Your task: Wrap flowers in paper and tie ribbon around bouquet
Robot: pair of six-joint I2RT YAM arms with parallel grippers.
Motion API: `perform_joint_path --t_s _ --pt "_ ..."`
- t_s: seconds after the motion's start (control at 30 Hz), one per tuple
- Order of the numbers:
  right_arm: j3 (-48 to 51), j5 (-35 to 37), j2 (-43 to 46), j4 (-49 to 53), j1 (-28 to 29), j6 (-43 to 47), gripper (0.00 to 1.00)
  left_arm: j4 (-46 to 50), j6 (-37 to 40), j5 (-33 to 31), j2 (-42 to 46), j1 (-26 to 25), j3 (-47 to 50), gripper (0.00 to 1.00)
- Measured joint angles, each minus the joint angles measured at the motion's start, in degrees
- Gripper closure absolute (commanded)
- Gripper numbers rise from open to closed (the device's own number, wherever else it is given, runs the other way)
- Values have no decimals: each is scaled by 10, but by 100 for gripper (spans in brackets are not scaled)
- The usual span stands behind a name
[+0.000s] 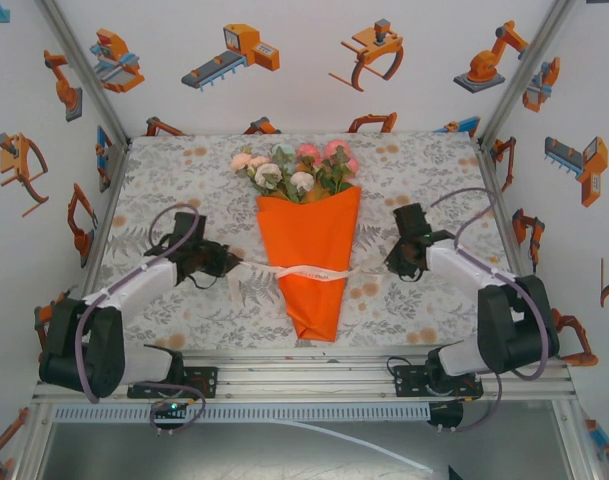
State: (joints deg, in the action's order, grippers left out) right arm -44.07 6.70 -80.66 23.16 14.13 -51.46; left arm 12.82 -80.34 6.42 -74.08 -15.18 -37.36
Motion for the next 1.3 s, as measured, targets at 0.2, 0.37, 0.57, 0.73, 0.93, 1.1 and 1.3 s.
perform_joint_path --t_s 0.2,0.37,0.57,0.73,0.93,1.1,1.3 --pt "1 -19 10 -5 -138 34 100 48 103 17 5 158 -5 100" --pt "1 -30 11 -7 -236 48 100 72 152 41 -3 256 -4 100" --pt "1 -36 17 -11 -338 34 100 97 194 54 -3 357 -3 100" --pt "1 -30 39 -11 -389 -12 100 113 214 62 -3 409 -3 100" --pt "18 -50 55 -30 -458 -95 100 125 228 87 -3 475 -3 100" --pt "33 -71 55 -32 -519 -142 100 145 249 108 -3 522 -3 100" --pt "34 -87 57 -29 -558 -169 100 167 266 130 -3 552 -4 100"
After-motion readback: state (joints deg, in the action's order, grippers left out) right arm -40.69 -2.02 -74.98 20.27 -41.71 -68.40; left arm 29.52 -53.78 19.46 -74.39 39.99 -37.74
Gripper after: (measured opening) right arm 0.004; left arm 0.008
